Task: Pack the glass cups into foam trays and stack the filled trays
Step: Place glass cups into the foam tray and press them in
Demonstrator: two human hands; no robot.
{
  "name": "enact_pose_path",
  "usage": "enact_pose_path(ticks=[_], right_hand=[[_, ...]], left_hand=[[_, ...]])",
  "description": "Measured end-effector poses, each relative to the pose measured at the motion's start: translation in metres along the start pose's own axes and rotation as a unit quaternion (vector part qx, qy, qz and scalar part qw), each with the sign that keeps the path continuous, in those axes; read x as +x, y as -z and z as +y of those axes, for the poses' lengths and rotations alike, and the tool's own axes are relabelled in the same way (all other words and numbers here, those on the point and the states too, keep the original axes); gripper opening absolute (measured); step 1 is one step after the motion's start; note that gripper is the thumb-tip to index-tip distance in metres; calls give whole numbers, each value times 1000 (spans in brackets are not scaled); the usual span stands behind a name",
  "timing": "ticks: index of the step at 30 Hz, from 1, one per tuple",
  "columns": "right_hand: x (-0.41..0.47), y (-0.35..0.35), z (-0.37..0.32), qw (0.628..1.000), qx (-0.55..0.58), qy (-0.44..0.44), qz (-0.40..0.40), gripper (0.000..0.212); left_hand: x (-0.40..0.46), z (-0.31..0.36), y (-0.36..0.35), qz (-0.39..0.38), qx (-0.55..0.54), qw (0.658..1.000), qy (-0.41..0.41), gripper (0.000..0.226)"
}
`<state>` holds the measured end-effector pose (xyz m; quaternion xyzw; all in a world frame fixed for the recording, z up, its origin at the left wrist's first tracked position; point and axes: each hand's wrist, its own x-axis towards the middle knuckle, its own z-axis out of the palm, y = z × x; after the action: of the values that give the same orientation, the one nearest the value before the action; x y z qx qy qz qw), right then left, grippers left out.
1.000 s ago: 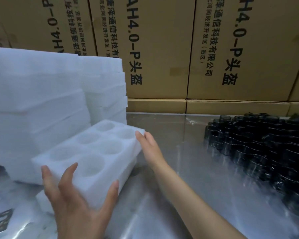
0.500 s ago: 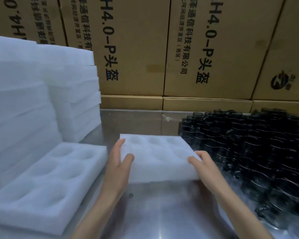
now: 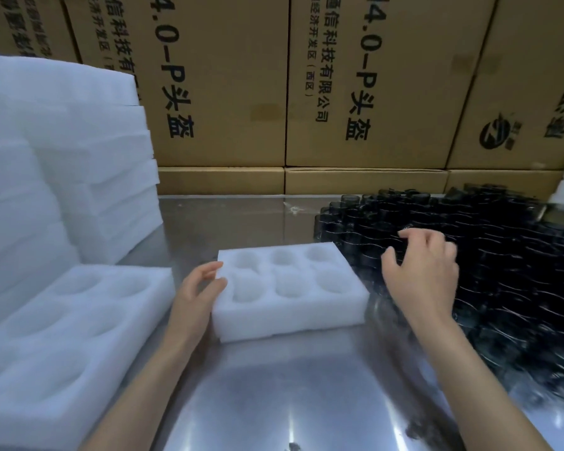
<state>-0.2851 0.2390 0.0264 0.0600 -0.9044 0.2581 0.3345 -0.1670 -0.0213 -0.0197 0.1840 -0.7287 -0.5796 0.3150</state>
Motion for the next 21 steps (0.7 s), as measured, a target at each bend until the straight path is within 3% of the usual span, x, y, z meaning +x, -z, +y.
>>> enact_pose_path(ticks=[5, 8, 13, 16, 21], right_hand=[[23, 0, 20, 979, -184, -64, -59, 46], [30, -5, 28, 972, -213, -69, -77, 44], [33, 1, 23, 997, -60, -50, -21, 24], [30, 14, 8, 997, 62, 43, 13, 13], [25, 23, -42, 953, 180, 217, -108, 6]], left_hand=[[-3, 0, -1, -1, 9, 1000, -16, 27], [-3, 1, -2, 3, 22, 999, -25, 28], [-4, -1, -3, 0, 24, 1000, -14, 30], [-3, 1, -4, 7, 31, 999, -18, 29], [1, 21, -3, 23, 24, 993, -110, 32]])
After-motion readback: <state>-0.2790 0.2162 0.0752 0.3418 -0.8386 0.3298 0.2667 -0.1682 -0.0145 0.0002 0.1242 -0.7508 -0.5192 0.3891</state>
